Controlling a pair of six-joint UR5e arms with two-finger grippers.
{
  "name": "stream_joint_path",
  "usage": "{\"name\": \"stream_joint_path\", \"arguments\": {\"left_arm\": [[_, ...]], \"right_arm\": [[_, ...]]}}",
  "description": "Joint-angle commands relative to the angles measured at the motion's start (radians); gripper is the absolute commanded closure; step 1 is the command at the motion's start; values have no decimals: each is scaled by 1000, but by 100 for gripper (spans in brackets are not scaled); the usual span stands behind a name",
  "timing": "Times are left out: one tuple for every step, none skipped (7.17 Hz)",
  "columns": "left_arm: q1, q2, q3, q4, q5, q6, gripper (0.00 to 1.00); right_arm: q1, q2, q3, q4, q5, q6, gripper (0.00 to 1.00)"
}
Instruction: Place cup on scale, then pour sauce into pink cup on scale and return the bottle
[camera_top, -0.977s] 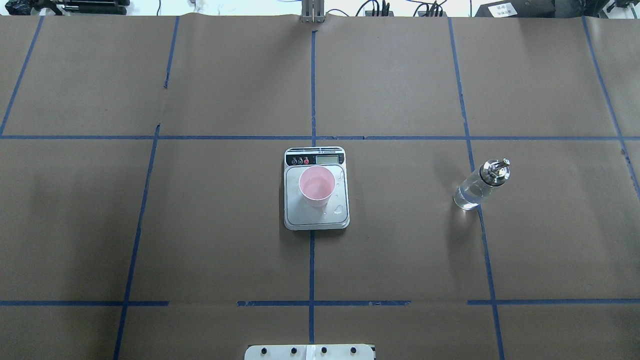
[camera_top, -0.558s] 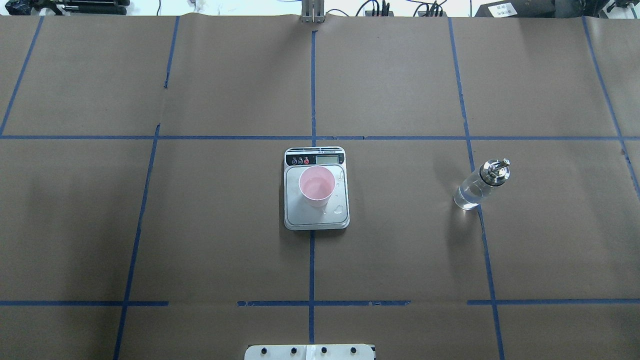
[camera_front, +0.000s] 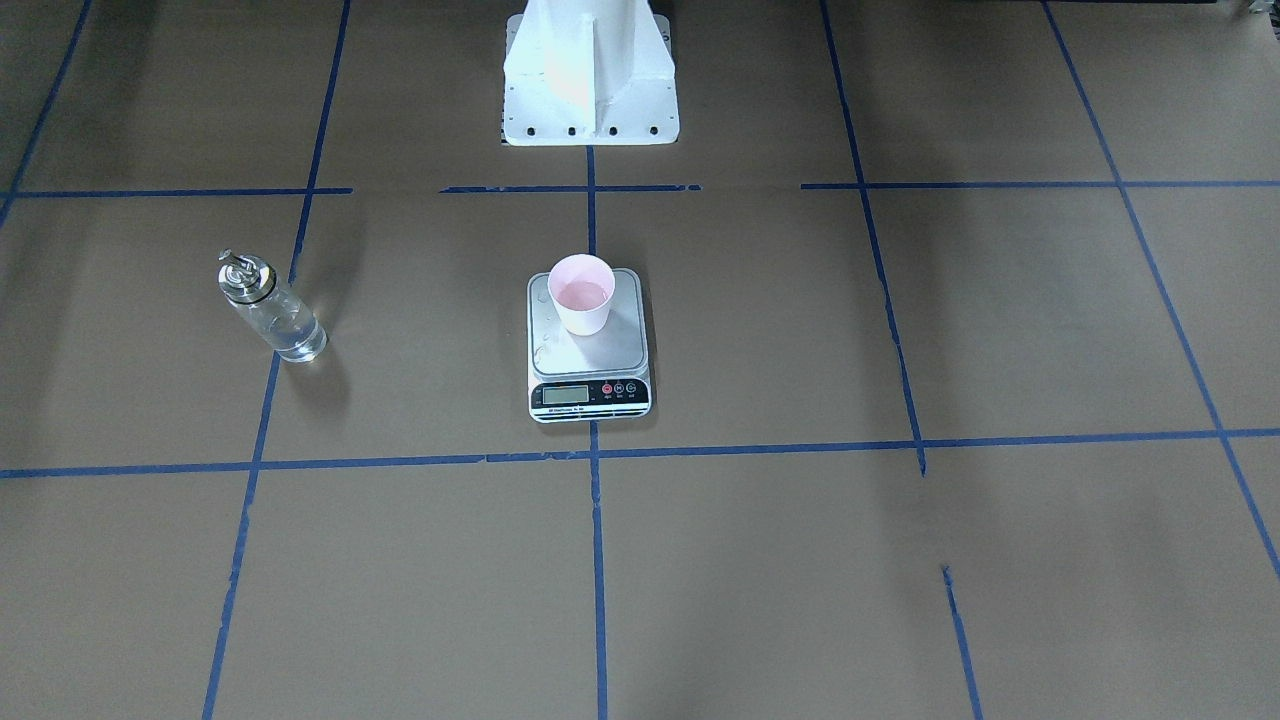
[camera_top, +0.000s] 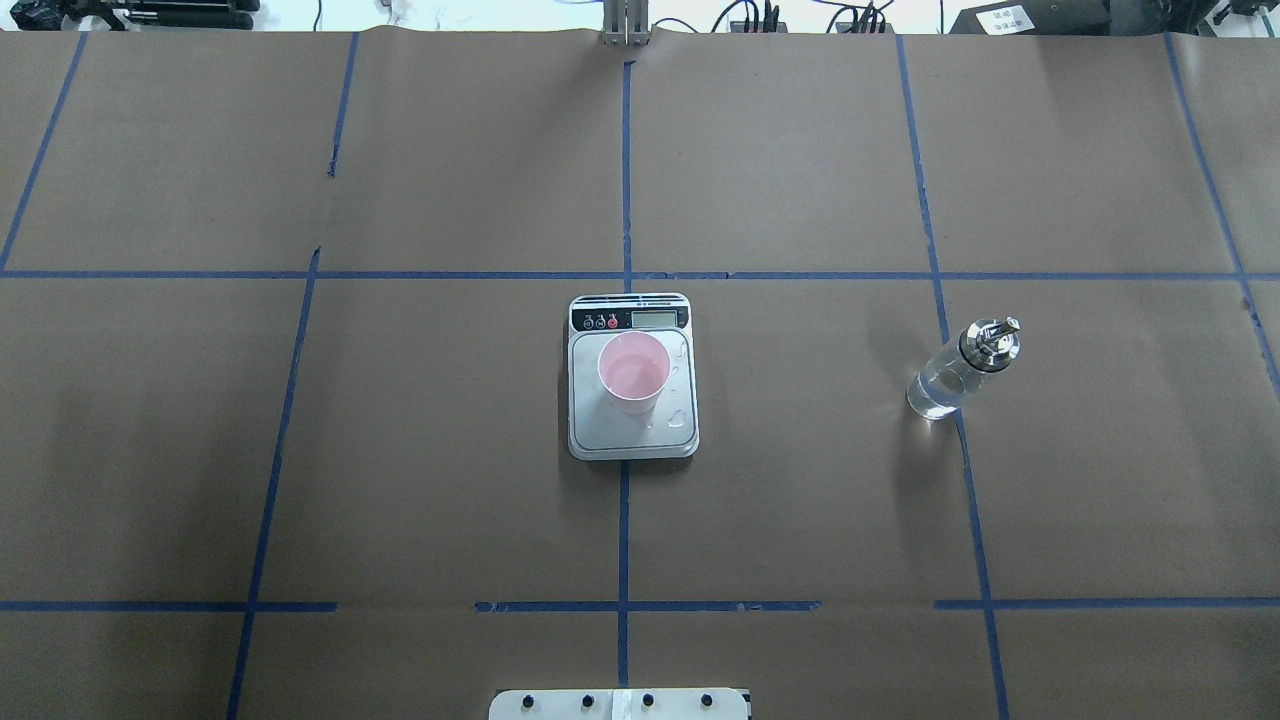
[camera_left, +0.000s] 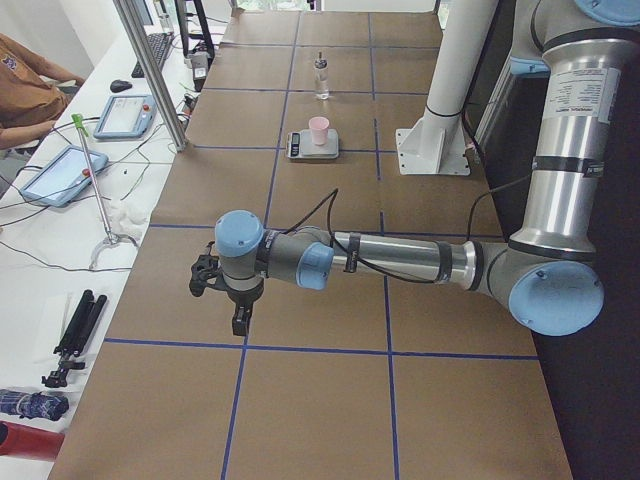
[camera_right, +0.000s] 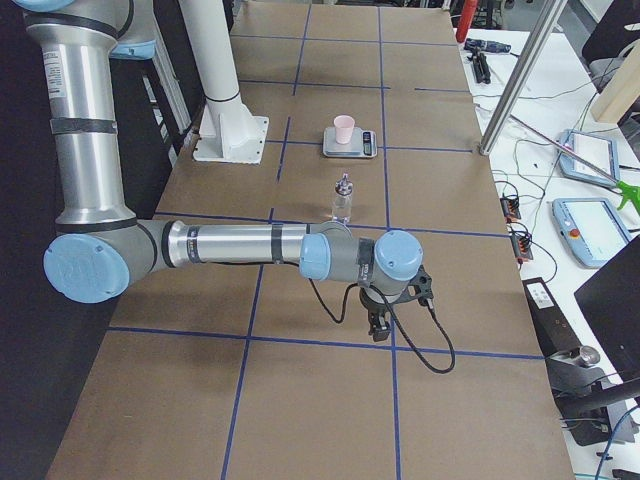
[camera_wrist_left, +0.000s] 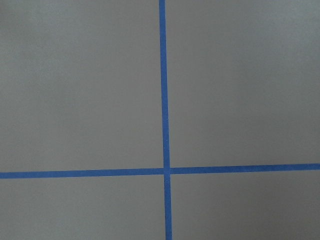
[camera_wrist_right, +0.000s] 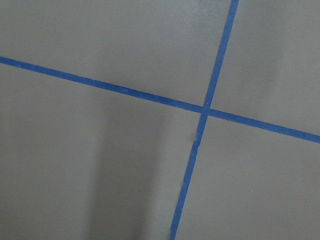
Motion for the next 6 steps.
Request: {"name": "stream_joint_path", "arguments": {"left_arm": [[1, 30, -36, 3, -86, -1, 0], [1, 30, -42, 5, -89, -4, 0], [1, 30, -42, 5, -88, -4, 0], [1, 29, -40, 5, -79, -8, 0], [1, 27, -43, 5, -77, -10, 0], [3, 29, -44, 5, -77, -10, 0]], "right_arm": [[-7, 0, 2, 0, 0, 0, 0], [-7, 2, -3, 2, 0, -1, 0], [-7, 2, -3, 2, 0, -1, 0], [-7, 2, -3, 2, 0, -1, 0], [-7, 2, -3, 2, 0, -1, 0], [-7, 2, -3, 2, 0, -1, 0]]}}
